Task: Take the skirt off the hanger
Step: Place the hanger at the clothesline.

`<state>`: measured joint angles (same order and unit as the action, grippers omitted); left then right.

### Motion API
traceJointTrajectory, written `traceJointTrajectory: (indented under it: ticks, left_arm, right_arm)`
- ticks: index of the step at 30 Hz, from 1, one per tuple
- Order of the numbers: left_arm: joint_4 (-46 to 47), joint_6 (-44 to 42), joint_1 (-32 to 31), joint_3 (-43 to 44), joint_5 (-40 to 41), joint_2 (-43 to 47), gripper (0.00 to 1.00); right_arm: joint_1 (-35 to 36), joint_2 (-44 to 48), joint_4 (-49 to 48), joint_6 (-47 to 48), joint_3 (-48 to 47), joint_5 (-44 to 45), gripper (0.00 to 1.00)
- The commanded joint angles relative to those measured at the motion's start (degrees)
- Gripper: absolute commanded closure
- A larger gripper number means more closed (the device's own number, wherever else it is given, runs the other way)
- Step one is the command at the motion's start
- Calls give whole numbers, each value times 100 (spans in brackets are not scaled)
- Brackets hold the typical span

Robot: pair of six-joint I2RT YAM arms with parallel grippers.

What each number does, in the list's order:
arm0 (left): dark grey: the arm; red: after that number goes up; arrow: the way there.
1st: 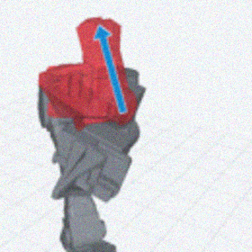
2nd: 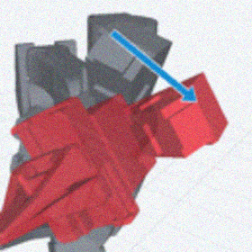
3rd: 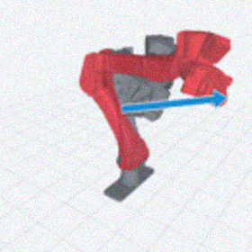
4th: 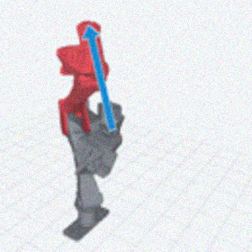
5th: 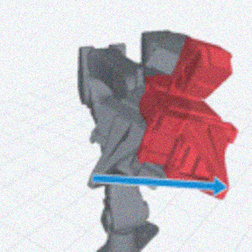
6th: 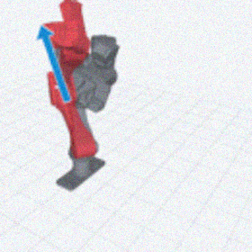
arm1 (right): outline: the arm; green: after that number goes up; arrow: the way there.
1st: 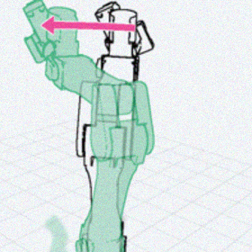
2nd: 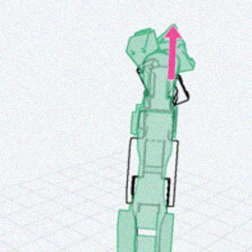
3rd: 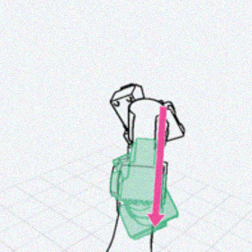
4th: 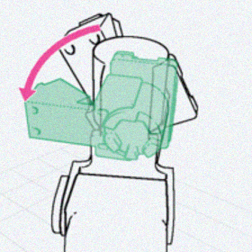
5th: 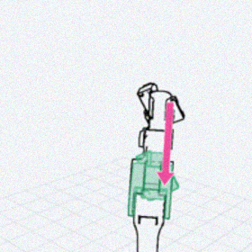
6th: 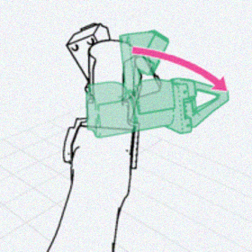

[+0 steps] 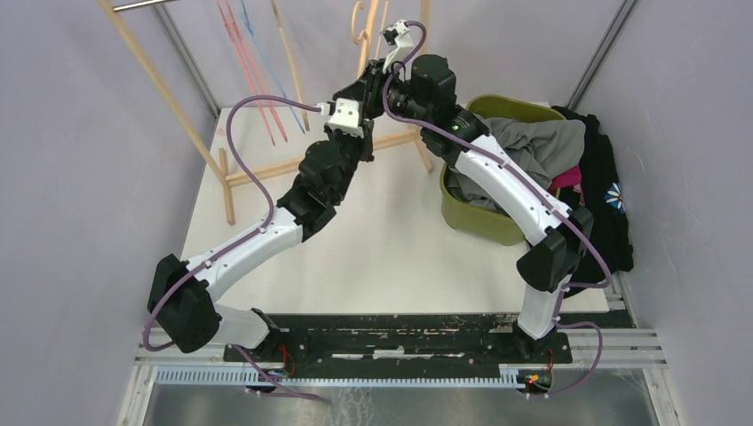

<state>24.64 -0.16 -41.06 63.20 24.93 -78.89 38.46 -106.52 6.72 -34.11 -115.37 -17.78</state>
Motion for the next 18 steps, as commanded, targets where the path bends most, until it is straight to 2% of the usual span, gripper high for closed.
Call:
traceJointTrajectory:
  ticks: [1,5,8,11,18]
  left_arm:
    - [-776,67,261,117,-126,332,97]
    - [-1159,205,321,165,-7,409,97]
    - [-1153,214,365,142,85,413,97]
    - [-1159,201,395,292,65,347,97]
    - [-1804,411,395,1299,195,-194,97]
  right_arm:
    - [-101,1047,-917,714,339,-124,68]
    - [-97,1259,-797,856,783,-71,37]
    - [-95,1371,-753,925,1028,-161,28]
    - [-94,1530,-639,1031,1233,-216,27]
    - [-109,2205,8,1659,1907,113,33]
